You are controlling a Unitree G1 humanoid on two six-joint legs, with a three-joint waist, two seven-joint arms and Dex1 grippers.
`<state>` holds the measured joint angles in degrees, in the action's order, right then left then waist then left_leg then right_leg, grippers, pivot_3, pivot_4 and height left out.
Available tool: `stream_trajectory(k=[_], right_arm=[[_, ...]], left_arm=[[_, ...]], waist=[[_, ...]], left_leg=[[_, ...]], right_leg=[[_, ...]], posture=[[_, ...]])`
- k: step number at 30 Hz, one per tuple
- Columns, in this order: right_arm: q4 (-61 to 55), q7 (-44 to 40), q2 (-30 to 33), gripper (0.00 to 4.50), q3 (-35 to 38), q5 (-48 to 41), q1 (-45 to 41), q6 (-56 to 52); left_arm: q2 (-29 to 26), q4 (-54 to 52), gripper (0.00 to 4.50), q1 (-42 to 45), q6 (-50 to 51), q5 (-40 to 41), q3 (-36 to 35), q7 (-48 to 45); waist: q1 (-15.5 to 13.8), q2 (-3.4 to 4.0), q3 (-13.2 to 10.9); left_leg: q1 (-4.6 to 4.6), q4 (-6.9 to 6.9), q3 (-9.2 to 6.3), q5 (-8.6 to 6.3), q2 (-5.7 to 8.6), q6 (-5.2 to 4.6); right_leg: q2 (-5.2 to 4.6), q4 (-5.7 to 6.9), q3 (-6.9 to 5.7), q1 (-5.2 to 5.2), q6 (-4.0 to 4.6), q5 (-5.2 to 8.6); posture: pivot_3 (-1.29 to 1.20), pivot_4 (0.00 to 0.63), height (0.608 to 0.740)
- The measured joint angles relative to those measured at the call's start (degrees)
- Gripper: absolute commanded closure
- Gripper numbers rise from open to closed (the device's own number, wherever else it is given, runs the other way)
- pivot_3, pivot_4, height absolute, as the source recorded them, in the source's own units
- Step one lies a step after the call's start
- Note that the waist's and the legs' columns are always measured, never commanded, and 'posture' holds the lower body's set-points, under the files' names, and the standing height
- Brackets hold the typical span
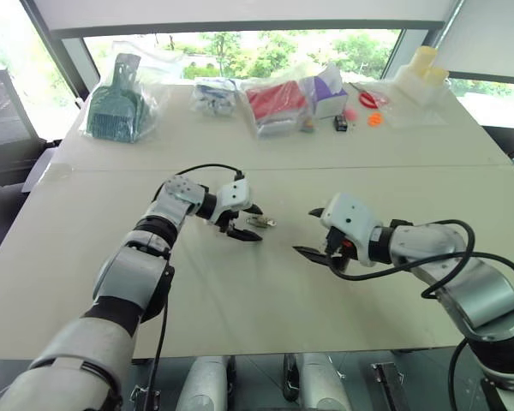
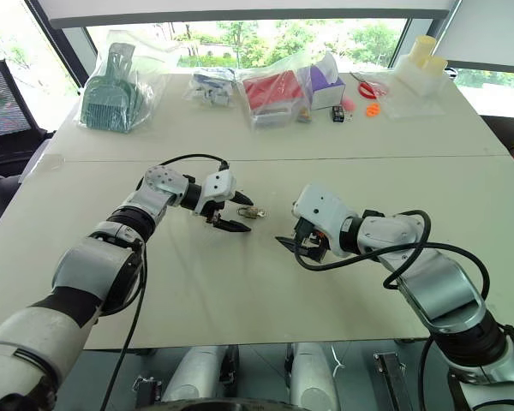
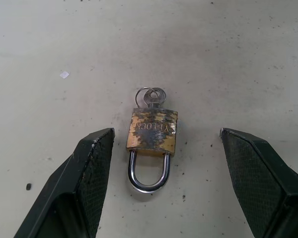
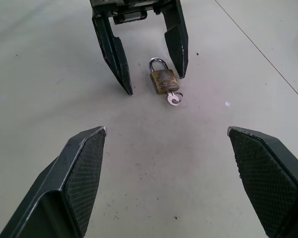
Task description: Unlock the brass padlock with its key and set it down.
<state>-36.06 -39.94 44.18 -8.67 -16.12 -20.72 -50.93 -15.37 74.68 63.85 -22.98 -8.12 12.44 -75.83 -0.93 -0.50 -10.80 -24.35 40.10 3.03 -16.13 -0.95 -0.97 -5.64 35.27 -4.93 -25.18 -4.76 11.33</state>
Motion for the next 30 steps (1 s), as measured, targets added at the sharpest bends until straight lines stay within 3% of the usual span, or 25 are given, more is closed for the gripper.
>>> stream_trajectory(k=[5, 8, 11, 13, 24, 30], right_arm=[[-0.95, 0.36, 0.00, 0.44, 0.32, -0.34, 0.14, -0.80], [-0.95, 0.51, -0.01, 0.44, 0.32, -0.37, 0.13, -1.05], [-0.90, 0.54, -0.01, 0.44, 0.31, -0.37, 0.06, -1.05], [-0.79, 0.53, -0.02, 0.44, 0.30, -0.36, -0.17, -0.98], [0.57, 0.83, -0.47, 0.44, -1.22, 0.57, -2.22, 0.91], [5.86, 3.29, -0.51, 0.44, -9.73, 11.43, -4.85, 12.11]], left_arm=[[0.34, 0.30, 0.97, -0.01, 0.23, -0.11, -0.74, 0.68], [0.33, 0.47, 1.79, -0.06, 0.22, -0.13, -0.87, 0.71], [0.32, 0.48, 3.18, -0.16, 0.18, -0.18, -0.87, 0.73], [0.29, 0.47, 3.76, -0.27, 0.10, -0.19, -0.89, 0.95], [0.18, 0.17, 3.76, -0.60, -0.67, -0.01, -1.46, 1.36], [-1.90, -4.23, 3.76, -0.83, 0.14, 3.49, -3.87, -8.41]], waist=[[-0.03, 0.00, 0.00], [-0.01, 0.00, 0.00], [0.08, 0.00, 0.00], [0.09, 0.00, 0.00], [0.11, -0.01, 0.01], [0.28, 0.00, -0.01]], left_leg=[[0.00, 0.01, -0.01, 0.00, 0.00, 0.00], [0.00, 0.01, -0.02, 0.00, 0.00, 0.00], [0.01, 0.01, -0.01, 0.00, 0.00, 0.00], [0.02, 0.01, -0.01, 0.00, 0.00, 0.00], [0.03, 0.01, -0.01, 0.00, 0.00, 0.00], [-0.05, -0.01, 0.07, 0.00, 0.01, 0.00]], right_leg=[[0.00, 0.00, 0.00, 0.01, 0.00, 0.00], [0.00, 0.00, 0.00, 0.01, 0.00, 0.00], [0.00, 0.01, 0.00, 0.01, 0.00, 0.00], [0.00, 0.03, 0.00, 0.01, 0.00, 0.00], [0.00, 0.05, 0.00, 0.00, 0.00, 0.00], [0.02, 0.06, 0.00, -0.14, 0.00, 0.00]], posture=[[0.00, 0.150, 0.740], [0.00, 0.150, 0.740], [0.00, 0.150, 0.740], [0.00, 0.150, 0.740], [0.00, 0.150, 0.740], [0.00, 0.150, 0.740]])
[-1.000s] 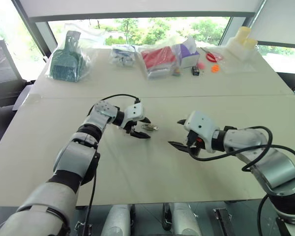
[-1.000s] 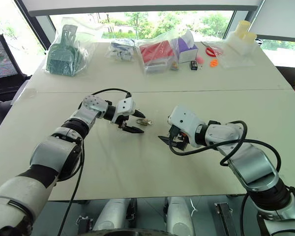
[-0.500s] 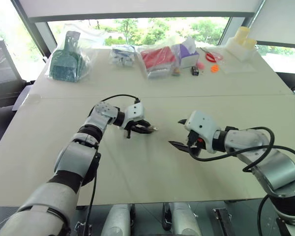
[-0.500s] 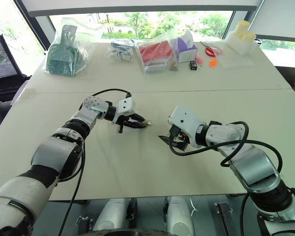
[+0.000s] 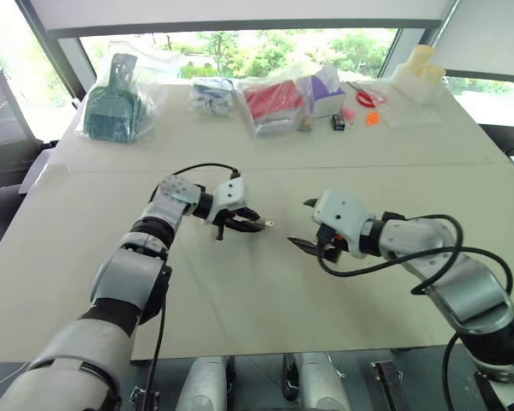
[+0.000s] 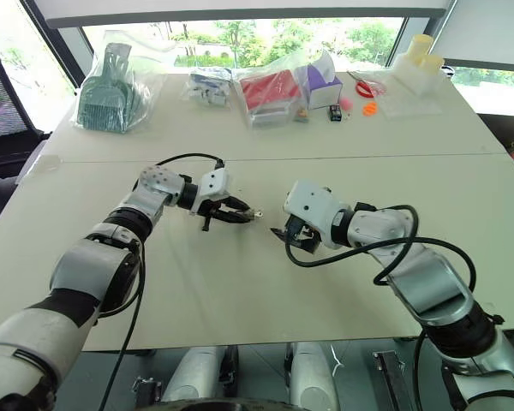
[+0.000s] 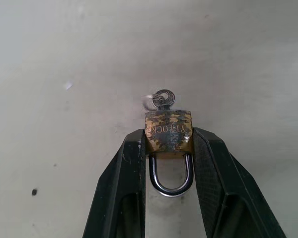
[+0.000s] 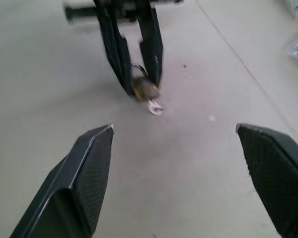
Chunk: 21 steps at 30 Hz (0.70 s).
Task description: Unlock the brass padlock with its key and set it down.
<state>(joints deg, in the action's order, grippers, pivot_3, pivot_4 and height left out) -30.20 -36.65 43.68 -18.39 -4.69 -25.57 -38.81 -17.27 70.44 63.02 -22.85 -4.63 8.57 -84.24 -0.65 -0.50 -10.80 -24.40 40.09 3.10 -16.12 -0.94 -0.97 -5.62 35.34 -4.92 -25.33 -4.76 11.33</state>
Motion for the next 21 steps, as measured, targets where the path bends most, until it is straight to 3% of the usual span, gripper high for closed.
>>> stream_trajectory(k=[5, 10, 20, 21], right_arm=[[7.02, 2.15, -0.73, 0.44, -6.17, 11.26, -1.33, 14.62], [11.33, 4.49, -4.32, 0.44, -7.91, 19.24, -3.73, 25.09], [15.96, 3.61, -7.65, 0.44, -7.92, 26.04, -4.48, 31.65], [16.24, 3.48, -7.78, 0.70, -7.92, 26.55, -4.48, 32.04]], left_arm=[[-2.13, -5.63, 3.76, -0.04, 3.24, 3.35, -1.04, -6.24], [-2.70, -10.05, 3.76, -0.27, 6.20, 5.30, -1.02, -7.94], [-2.85, -12.94, 3.76, -0.48, 8.50, 6.27, -0.92, -8.04], [-2.85, -13.07, 3.76, -0.49, 8.58, 6.37, -0.89, -8.04]], waist=[[-0.07, 0.00, 0.00], [0.00, -0.01, 0.00], [0.01, -0.01, 0.00], [0.02, 0.00, -0.01]], left_leg=[[-0.01, 0.00, 0.05, 0.00, 0.02, 0.00], [-0.01, 0.00, 0.06, 0.01, 0.02, 0.01], [0.00, 0.00, 0.08, 0.01, 0.02, 0.01], [0.00, 0.00, 0.08, 0.01, 0.02, 0.01]], right_leg=[[0.00, 0.00, 0.00, 0.01, -0.01, 0.00], [0.02, 0.00, 0.00, 0.02, -0.01, 0.00], [0.03, 0.00, 0.00, 0.03, -0.01, 0.00], [0.03, 0.00, 0.00, 0.03, -0.01, 0.00]], posture=[[0.00, 0.150, 0.740], [0.00, 0.150, 0.740], [0.00, 0.150, 0.740], [0.00, 0.150, 0.740]])
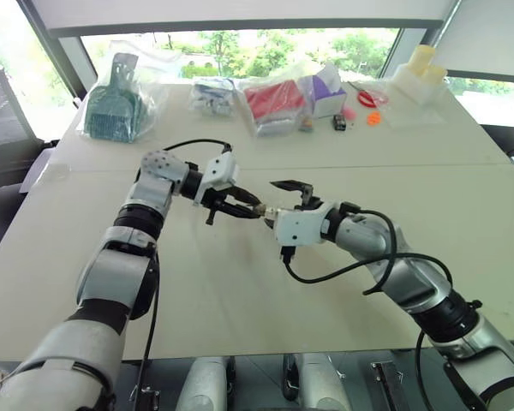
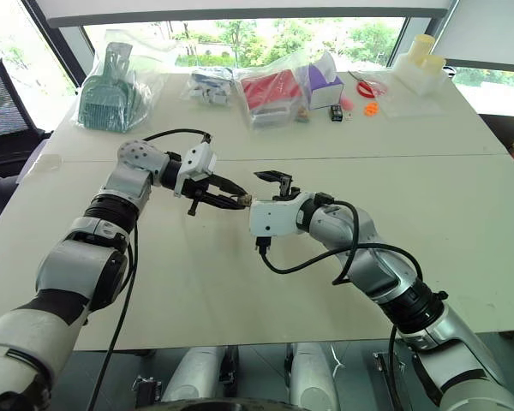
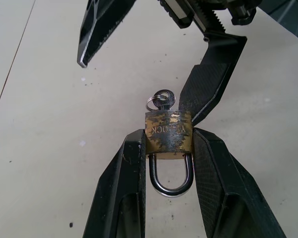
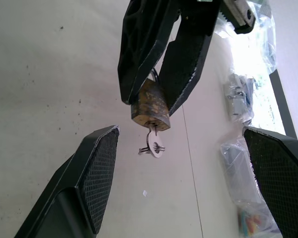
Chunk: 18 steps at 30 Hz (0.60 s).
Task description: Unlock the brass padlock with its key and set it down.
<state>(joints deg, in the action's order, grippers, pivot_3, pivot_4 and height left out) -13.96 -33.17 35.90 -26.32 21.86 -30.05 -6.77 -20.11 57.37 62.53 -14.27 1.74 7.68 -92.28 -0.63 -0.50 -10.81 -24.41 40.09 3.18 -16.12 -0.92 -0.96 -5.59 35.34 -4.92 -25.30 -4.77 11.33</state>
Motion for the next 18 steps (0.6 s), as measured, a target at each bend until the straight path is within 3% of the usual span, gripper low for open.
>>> stream_trajectory(k=[3, 8, 18], right_arm=[[1.03, -0.49, -0.09, 1.75, 0.00, 1.42, 0.00, 1.20], [1.82, -1.58, -0.68, 4.43, 0.29, 2.26, 0.05, 2.29], [1.84, -4.29, -2.44, 4.43, 1.05, 2.81, 0.17, 0.37]], left_arm=[[-0.01, -0.21, 3.76, 0.00, 0.06, 0.04, 0.08, -0.01], [-0.07, -0.21, 3.76, 0.00, -0.15, 0.20, 0.07, 0.18], [-0.22, 0.27, 3.76, 0.00, -3.73, -0.71, 0.74, 1.88]], waist=[[-0.01, 0.00, 0.00], [-0.01, 0.00, 0.00], [-0.04, 0.00, 0.00]], left_leg=[[0.00, 0.00, 0.01, 0.00, 0.00, 0.00], [0.00, 0.00, 0.02, 0.00, 0.00, 0.00], [0.00, 0.00, 0.03, 0.00, 0.00, 0.00]], right_leg=[[0.00, 0.00, 0.00, 0.00, 0.00, 0.00], [0.00, 0.00, 0.00, 0.00, 0.00, 0.00], [0.00, 0.01, 0.00, 0.01, 0.00, 0.00]], posture=[[0.00, 0.150, 0.740], [0.00, 0.150, 0.740], [0.00, 0.150, 0.740]])
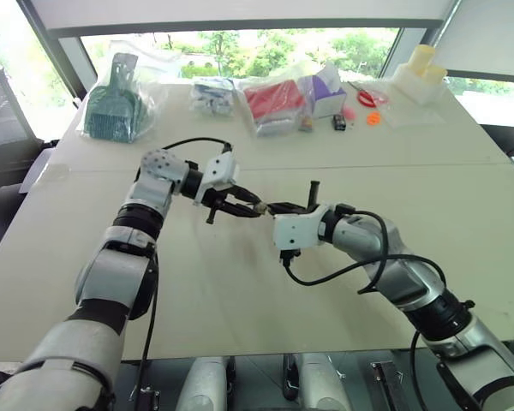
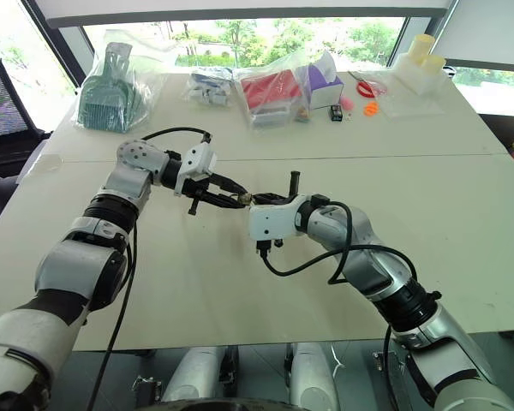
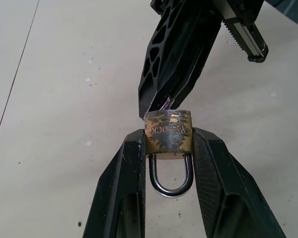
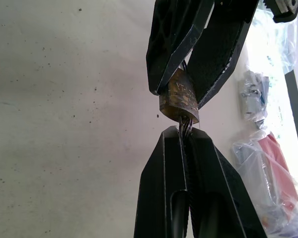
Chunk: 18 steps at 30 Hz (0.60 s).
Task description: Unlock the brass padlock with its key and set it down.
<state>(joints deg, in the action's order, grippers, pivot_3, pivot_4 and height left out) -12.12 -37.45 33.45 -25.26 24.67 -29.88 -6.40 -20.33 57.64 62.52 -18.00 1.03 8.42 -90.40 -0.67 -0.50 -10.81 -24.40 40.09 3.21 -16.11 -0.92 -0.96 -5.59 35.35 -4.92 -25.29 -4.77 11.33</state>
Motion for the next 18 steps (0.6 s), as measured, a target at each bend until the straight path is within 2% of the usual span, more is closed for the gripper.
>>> stream_trajectory(k=[4, 12, 18], right_arm=[[-0.23, -1.97, -1.16, 4.43, 1.19, -0.67, 0.02, -2.39], [-2.31, -10.37, -4.58, 4.43, 4.91, -7.56, -1.25, -15.59], [-3.88, -12.73, -6.55, 4.43, 7.08, -10.60, -2.48, -23.32]], left_arm=[[0.13, 0.01, 3.76, 0.00, -3.14, -0.59, 0.44, 1.48], [0.56, -0.06, 3.76, -1.09, -18.08, -2.83, 1.93, 5.95], [0.13, -0.02, 3.76, -1.09, -23.41, -3.05, 1.92, 7.90]], waist=[[-0.03, 0.00, 0.00], [-0.03, 0.01, 0.00], [-0.05, 0.01, 0.00]], left_leg=[[0.00, 0.00, 0.00, 0.00, 0.00, 0.00], [0.01, 0.00, -0.01, 0.00, -0.01, 0.00], [0.01, 0.00, -0.01, 0.00, -0.01, 0.00]], right_leg=[[0.00, 0.00, 0.00, 0.00, 0.00, 0.00], [0.00, 0.02, 0.00, 0.00, 0.01, -0.01], [0.00, 0.03, 0.00, 0.00, 0.01, -0.01]], posture=[[0.00, 0.150, 0.740], [0.00, 0.150, 0.740], [0.00, 0.150, 0.740]])
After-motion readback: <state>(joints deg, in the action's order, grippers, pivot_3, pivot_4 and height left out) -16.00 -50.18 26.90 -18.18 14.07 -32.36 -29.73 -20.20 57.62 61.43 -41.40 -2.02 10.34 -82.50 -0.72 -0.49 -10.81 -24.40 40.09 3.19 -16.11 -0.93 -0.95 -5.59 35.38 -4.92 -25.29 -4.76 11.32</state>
